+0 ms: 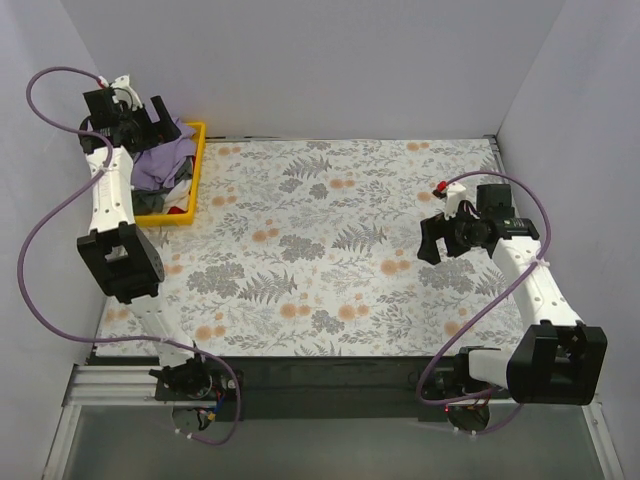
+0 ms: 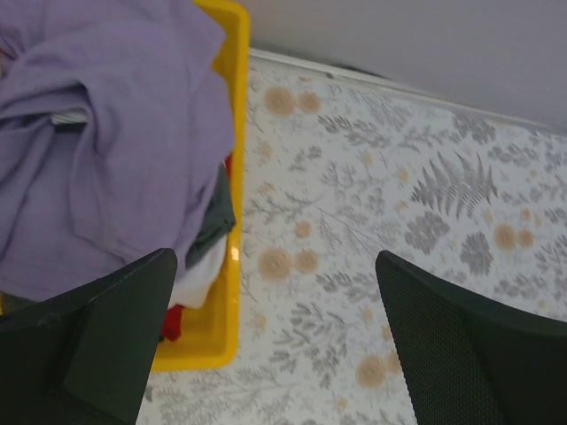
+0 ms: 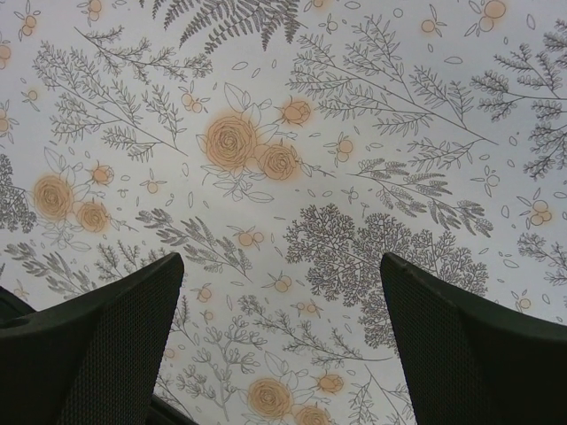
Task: Fold and stack the t-shirts
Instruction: Grab the tshirt from the pile
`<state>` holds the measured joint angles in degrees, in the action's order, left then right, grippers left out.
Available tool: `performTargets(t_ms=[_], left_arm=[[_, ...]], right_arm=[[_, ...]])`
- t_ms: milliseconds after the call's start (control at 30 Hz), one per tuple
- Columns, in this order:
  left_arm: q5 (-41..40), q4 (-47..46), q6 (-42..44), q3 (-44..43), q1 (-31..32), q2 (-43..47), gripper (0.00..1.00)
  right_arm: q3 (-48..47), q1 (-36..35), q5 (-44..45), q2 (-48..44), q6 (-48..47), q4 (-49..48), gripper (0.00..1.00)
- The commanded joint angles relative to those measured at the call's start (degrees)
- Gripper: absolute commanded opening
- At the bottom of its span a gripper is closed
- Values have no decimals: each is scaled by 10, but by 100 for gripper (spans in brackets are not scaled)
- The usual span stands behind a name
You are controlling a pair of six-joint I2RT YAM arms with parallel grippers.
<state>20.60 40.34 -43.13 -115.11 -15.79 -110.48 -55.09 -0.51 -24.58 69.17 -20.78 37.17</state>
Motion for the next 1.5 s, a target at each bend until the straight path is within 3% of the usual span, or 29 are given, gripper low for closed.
performTargets(t_ms=[0, 267, 467, 600, 633, 667, 733, 767, 1033, 1133, 1467], left_arm=[[-52, -104, -19, -18, -4, -39, 96], [-101, -149, -3, -125, -28, -207, 96], [-153, -217, 31, -136, -29, -275, 94], [-155, -246, 29, -155, -33, -291, 60], [-151, -251, 29, -158, -33, -289, 37], [-147, -264, 27, -158, -34, -281, 23], [-137, -273, 24, -160, -34, -268, 3], [-127, -280, 21, -162, -34, -252, 0], [-29, -287, -33, -162, -34, -116, 0], [43, -288, -61, -154, -31, -75, 0], [200, -290, -113, -98, 31, 89, 2]], right_arm=[[-24, 0, -13, 23, 17, -2, 98], [-11, 0, -9, 41, 25, -4, 98], [-3, 0, 1, 59, 23, -3, 98], [0, 0, 5, 69, 24, -3, 98], [0, 0, 5, 71, 25, -4, 98], [0, 0, 2, 71, 27, -3, 98], [-1, 0, -2, 70, 28, -3, 98], [-3, 0, -5, 68, 28, -4, 98], [-8, 0, -16, 54, 29, -3, 98], [-7, -1, -19, 47, 29, -3, 98], [-7, 0, -18, 23, 31, -3, 98]])
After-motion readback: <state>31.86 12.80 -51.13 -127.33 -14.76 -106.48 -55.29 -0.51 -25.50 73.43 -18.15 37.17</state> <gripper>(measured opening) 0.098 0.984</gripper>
